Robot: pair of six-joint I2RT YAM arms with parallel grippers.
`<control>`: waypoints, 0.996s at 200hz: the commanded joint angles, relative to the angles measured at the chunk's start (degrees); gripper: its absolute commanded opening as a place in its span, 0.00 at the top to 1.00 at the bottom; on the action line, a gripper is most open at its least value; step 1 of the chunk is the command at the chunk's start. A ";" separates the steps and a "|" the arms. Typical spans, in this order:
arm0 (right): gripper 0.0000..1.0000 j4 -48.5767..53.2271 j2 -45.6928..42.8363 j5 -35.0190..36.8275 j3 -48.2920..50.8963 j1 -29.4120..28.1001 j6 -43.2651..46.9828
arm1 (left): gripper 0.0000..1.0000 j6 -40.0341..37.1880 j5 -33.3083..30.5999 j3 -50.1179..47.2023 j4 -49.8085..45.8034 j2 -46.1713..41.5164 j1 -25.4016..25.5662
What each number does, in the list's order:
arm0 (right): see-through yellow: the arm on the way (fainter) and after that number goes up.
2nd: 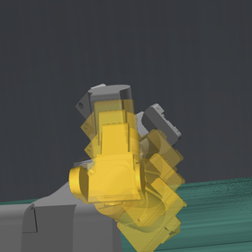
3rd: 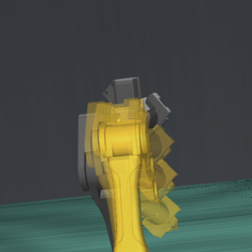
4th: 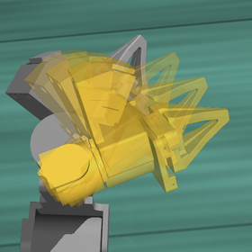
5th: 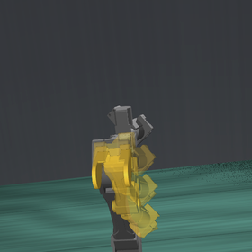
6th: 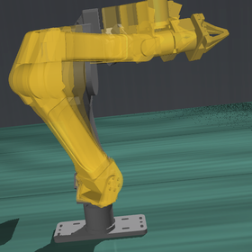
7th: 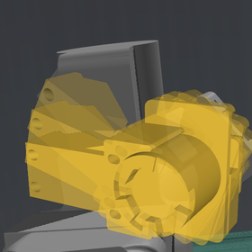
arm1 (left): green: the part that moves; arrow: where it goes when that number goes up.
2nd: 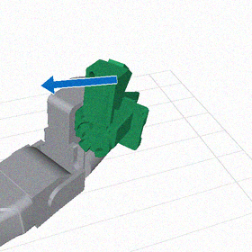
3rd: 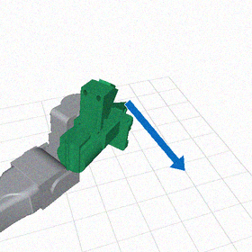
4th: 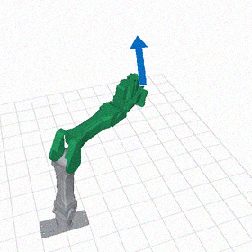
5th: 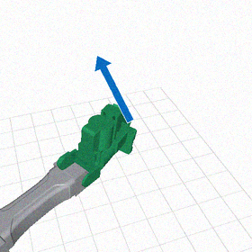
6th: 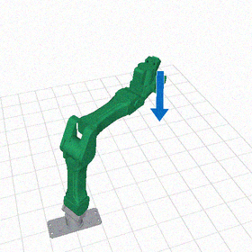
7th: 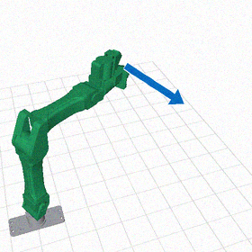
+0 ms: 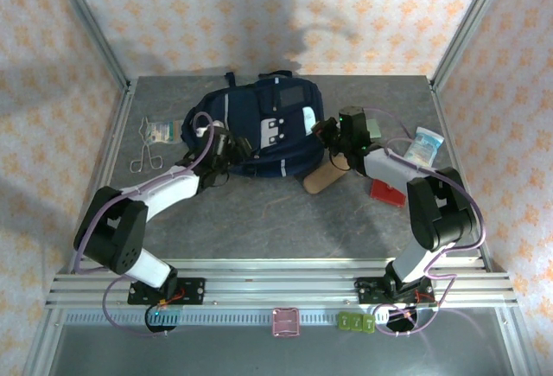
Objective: Pack the student bag
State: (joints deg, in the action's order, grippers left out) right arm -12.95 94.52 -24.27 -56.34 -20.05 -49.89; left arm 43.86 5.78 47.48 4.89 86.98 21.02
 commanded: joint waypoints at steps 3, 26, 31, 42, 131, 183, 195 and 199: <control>1.00 -5.37 -3.18 -0.84 0.39 0.19 -0.74 | 0.35 5.53 4.03 -0.30 2.85 2.78 -0.75; 1.00 -6.33 -3.27 -1.07 1.03 0.01 -0.81 | 0.32 8.79 4.97 -0.56 6.57 5.24 -1.15; 1.00 -6.53 -3.28 -1.16 1.18 -0.06 -0.82 | 0.32 9.14 4.51 -0.59 7.26 5.58 -1.15; 1.00 -6.82 -3.17 -1.44 1.47 -0.32 -0.99 | 0.31 9.92 3.98 -0.76 9.18 6.49 -1.28; 1.00 -8.64 -3.99 -2.25 6.89 -1.57 -1.01 | 0.39 14.58 4.50 3.24 11.92 14.75 -4.16; 0.95 -1.33 -3.48 -0.45 7.16 -1.82 3.21 | 0.98 14.50 8.72 5.56 12.16 18.44 -4.76; 0.78 4.42 -3.71 2.16 4.99 -2.24 6.38 | 1.00 14.21 8.80 4.97 12.52 17.61 -4.76; 0.74 6.68 -3.71 3.25 4.03 -2.49 7.52 | 1.00 14.01 8.86 4.86 12.59 17.34 -4.76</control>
State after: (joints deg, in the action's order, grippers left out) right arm -16.16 92.73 -23.79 -48.84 -20.97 -48.71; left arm 58.65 12.12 52.58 16.34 104.51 15.97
